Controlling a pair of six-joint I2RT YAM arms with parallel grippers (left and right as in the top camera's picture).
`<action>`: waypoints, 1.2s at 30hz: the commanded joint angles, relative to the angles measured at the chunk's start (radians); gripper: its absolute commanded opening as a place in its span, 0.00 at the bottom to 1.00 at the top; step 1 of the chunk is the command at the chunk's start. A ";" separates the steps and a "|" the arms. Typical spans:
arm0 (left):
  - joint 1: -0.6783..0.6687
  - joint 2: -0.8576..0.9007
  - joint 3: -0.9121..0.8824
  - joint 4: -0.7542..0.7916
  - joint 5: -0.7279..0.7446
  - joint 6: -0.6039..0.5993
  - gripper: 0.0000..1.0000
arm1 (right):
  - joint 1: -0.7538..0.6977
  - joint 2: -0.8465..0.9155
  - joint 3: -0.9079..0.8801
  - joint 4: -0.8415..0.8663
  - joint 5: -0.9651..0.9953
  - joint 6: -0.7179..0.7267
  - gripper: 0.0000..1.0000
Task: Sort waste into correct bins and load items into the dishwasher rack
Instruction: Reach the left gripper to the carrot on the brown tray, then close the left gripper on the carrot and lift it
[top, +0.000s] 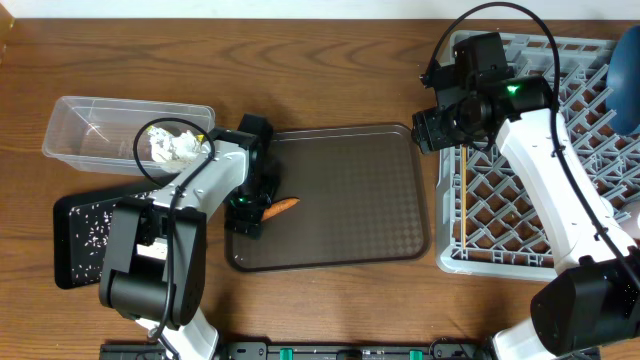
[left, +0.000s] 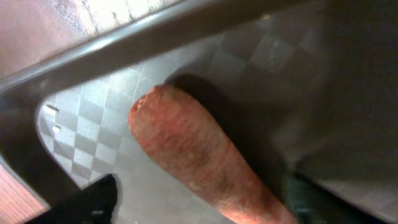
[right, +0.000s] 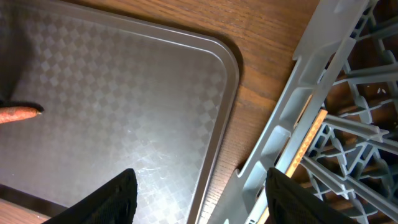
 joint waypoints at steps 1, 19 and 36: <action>-0.003 0.006 -0.001 -0.003 -0.054 -0.013 0.66 | 0.010 0.003 -0.001 -0.004 0.003 -0.013 0.66; -0.005 0.006 -0.002 -0.066 -0.053 -0.009 0.34 | 0.010 0.003 -0.001 -0.004 0.004 -0.013 0.65; -0.034 0.006 -0.072 -0.048 -0.053 -0.006 0.63 | 0.010 0.003 -0.001 -0.004 0.004 -0.013 0.64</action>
